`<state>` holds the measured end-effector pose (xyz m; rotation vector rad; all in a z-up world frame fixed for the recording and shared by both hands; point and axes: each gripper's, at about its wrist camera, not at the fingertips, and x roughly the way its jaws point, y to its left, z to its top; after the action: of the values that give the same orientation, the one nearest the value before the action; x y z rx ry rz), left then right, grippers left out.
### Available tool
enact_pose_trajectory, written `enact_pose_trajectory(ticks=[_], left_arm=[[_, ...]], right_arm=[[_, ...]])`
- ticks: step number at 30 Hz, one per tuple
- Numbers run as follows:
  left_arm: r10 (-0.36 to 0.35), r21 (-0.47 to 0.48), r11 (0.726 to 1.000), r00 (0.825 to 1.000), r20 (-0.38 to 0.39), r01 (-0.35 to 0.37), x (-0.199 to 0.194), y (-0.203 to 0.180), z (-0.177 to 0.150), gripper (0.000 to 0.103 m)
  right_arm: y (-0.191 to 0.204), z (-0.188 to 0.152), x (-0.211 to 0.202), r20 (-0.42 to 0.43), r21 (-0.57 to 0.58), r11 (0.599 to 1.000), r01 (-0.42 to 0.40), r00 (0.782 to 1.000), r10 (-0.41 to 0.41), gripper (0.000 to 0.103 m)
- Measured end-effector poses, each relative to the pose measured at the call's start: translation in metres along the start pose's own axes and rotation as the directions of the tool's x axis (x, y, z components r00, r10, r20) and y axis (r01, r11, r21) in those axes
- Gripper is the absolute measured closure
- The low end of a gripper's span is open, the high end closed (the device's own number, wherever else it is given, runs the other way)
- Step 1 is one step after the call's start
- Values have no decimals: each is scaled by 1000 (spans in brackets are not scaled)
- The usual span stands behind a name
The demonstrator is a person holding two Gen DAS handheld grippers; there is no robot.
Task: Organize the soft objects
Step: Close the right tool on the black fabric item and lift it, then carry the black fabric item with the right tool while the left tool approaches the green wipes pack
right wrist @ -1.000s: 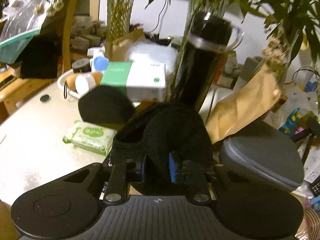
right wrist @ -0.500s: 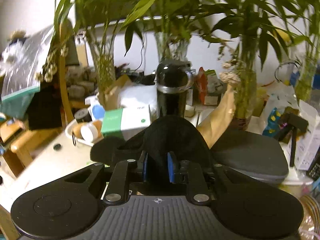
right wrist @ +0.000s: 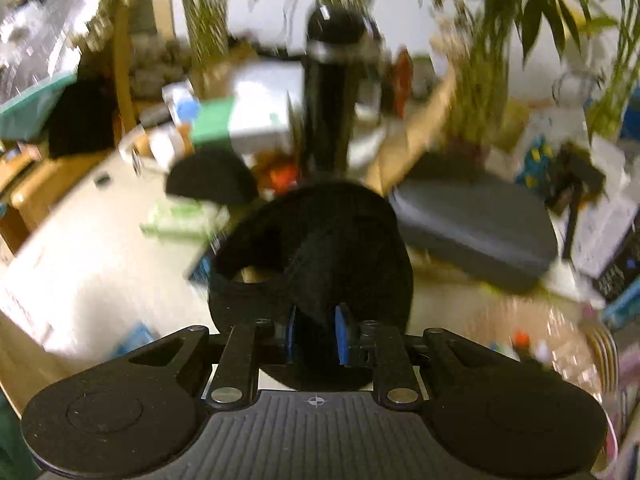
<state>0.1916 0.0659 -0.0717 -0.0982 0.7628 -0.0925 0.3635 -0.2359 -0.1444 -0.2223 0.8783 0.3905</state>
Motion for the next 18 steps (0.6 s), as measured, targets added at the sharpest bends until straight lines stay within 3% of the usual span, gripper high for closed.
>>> enact_pose_trajectory(ticks=[4,7,12,15,18], left_arm=[[-10,-5,1000,1000,-2,10,2,-4,2,34],[-20,-1,1000,1000,-6,20,5,-9,3,34],[-36,19,999,999,-4,36,7,-19,4,34],[-39,20,999,999,-10,39,10,-22,4,34],[-40,17,999,999,-13,40,11,-23,5,34]], right_arm=[[-8,-21,10,-114,14,999,33,993,-31,78],[-14,-31,11,-135,28,999,24,991,-20,65],[-34,-36,8,-139,188,980,-61,986,89,19],[-45,-34,4,-91,300,948,-107,986,140,12],[-56,-31,0,-21,418,890,-180,978,208,11]])
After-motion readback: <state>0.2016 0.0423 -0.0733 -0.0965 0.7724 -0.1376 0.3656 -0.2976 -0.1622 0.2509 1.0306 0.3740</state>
